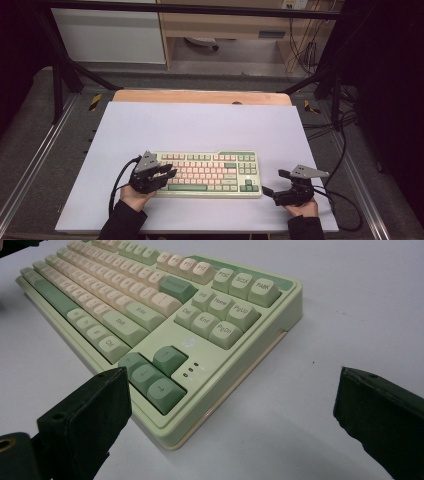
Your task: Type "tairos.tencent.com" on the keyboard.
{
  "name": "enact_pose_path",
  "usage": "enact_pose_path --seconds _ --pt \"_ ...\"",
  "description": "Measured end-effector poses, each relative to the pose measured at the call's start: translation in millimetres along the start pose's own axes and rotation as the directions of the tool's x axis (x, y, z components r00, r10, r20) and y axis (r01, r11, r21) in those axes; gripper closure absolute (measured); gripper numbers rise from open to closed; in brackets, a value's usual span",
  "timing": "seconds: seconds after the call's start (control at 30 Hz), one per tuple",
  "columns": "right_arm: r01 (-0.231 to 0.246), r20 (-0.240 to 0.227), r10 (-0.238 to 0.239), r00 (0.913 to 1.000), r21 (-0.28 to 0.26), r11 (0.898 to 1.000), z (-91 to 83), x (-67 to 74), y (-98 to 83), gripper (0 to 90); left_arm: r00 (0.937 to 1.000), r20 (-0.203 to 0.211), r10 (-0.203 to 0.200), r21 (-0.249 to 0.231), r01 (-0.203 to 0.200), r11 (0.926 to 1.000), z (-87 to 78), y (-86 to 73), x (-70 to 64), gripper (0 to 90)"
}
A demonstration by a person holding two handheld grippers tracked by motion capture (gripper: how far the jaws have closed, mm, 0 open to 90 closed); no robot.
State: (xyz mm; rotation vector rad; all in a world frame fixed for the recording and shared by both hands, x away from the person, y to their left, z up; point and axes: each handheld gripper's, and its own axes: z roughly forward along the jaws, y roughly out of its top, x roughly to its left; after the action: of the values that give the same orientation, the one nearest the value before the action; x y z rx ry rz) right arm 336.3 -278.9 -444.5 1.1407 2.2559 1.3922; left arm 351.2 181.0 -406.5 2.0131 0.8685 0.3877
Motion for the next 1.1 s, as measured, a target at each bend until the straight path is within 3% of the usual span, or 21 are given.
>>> enact_pose_path --seconds 0.47,1.1 --pt "0.001 0.000 -0.001 1.0000 0.001 1.000 0.4 0.2 -0.1 2.7 0.9999 -0.009 -0.006 0.013 0.006 0.9999 20.9 8.8 -3.5 89.4" --pt "0.002 -0.003 -0.002 1.0000 0.002 1.000 0.3 0.2 -0.2 2.7 0.9996 -0.025 0.015 0.085 -0.012 0.9963 45.0 7.9 -4.7 90.0"
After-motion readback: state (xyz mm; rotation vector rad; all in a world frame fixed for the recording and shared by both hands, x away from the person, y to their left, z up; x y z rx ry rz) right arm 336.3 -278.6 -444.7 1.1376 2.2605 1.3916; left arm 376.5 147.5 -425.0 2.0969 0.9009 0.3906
